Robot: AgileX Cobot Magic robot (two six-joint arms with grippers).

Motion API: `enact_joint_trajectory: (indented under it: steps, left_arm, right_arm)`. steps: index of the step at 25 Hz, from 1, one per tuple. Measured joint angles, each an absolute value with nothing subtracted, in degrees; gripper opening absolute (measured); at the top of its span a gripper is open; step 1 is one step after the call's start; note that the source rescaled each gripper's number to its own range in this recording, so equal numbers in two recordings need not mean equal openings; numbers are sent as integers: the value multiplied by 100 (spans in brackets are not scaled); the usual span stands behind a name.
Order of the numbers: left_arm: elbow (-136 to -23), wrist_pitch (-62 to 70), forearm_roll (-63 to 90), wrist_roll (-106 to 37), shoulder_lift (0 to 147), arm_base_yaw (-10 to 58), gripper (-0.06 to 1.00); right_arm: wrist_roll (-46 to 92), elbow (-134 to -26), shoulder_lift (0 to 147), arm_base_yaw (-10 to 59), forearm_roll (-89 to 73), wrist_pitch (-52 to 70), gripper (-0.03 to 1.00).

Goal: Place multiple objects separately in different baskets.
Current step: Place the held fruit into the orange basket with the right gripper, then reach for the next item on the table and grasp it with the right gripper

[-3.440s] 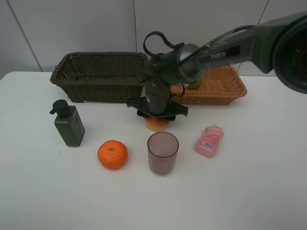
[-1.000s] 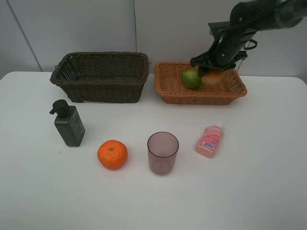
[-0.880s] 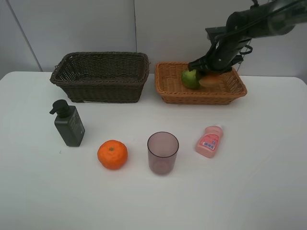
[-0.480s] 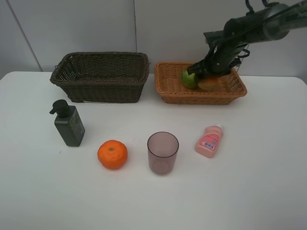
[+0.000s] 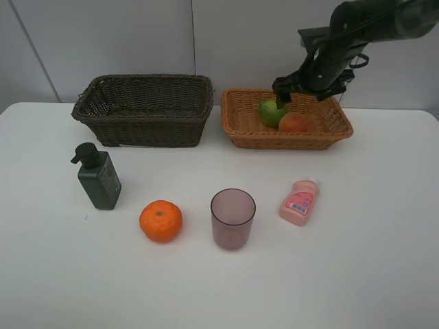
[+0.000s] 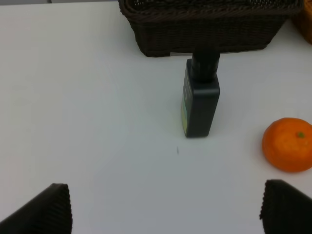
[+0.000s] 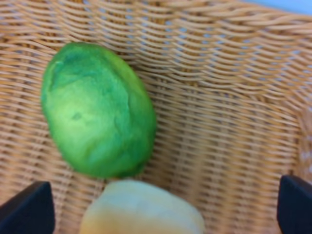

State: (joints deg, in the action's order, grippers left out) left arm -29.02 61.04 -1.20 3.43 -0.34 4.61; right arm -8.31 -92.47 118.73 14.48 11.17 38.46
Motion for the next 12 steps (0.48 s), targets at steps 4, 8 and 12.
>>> enact_joint_trajectory:
  steps: [4, 8, 12]
  left_arm:
    - [-2902, 6104, -120, 343, -34, 461, 100]
    - [-2902, 6104, -120, 343, -34, 461, 100]
    - [-2902, 6104, -120, 343, -34, 461, 100]
  right_arm:
    - [-1086, -9211, 11494, 1471, 828, 4409, 98]
    - [-1739, -8742, 11125, 1587, 576, 4600, 98]
    - [-2387, -8108, 10877, 1658, 496, 4683, 98]
